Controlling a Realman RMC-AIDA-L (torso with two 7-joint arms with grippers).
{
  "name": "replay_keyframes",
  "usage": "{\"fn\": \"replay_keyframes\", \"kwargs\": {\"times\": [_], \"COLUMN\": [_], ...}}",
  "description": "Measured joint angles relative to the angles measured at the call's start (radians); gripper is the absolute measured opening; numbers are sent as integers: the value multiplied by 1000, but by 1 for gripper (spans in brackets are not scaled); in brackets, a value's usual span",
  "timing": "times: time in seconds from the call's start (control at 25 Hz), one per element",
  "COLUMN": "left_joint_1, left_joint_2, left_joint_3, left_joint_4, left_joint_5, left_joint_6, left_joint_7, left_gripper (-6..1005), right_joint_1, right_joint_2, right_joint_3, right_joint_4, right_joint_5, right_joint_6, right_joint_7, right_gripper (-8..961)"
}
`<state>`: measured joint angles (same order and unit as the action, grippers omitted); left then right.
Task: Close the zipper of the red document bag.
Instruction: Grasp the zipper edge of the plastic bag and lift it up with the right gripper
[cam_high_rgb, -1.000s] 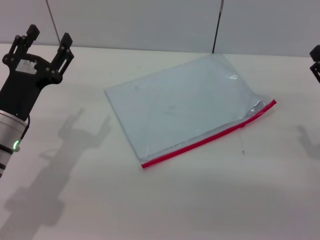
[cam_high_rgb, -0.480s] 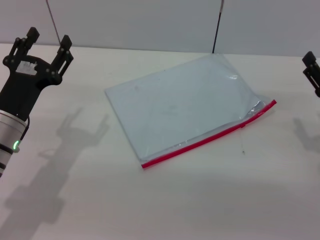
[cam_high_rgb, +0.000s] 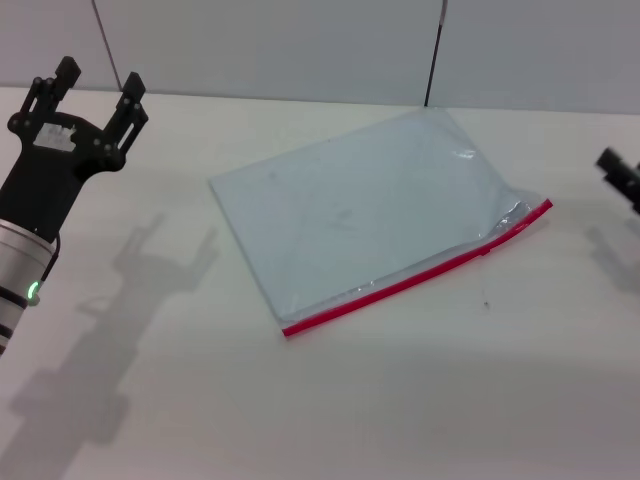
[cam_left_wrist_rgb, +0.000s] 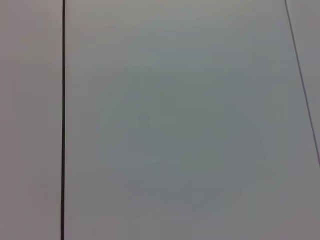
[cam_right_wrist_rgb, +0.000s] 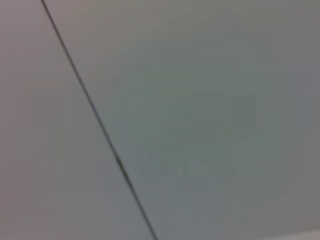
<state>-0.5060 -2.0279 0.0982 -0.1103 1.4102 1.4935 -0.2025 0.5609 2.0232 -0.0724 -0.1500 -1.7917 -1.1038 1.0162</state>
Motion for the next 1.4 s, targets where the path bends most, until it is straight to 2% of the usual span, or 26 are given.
{"fn": "replay_keyframes", "kwargs": {"times": [0.4,0.6,1.0,1.4], "left_joint_1": [-4,-5,-5,-5], "left_joint_2": [0,0,0,0], "left_joint_3": [0,0,-1,-5], "left_joint_4": [0,0,-2,-2], "left_joint_5": [4,4,6,5], "left_joint_6": [-13,-13,-13,-13], "left_joint_7": [0,0,0,0], "left_gripper": [756,756,757,757], "right_joint_1": [102,119,146,179], "right_joint_2": [1,1,2,4], "right_joint_3": [-10,-50,-63,-105], "right_joint_4": [24,33,60,94], "right_joint_5": [-220,-231,-243,-245], "right_joint_6": [174,222,332,357], "right_joint_7": [67,86,90,91], "right_gripper": [688,679,661,643]}}
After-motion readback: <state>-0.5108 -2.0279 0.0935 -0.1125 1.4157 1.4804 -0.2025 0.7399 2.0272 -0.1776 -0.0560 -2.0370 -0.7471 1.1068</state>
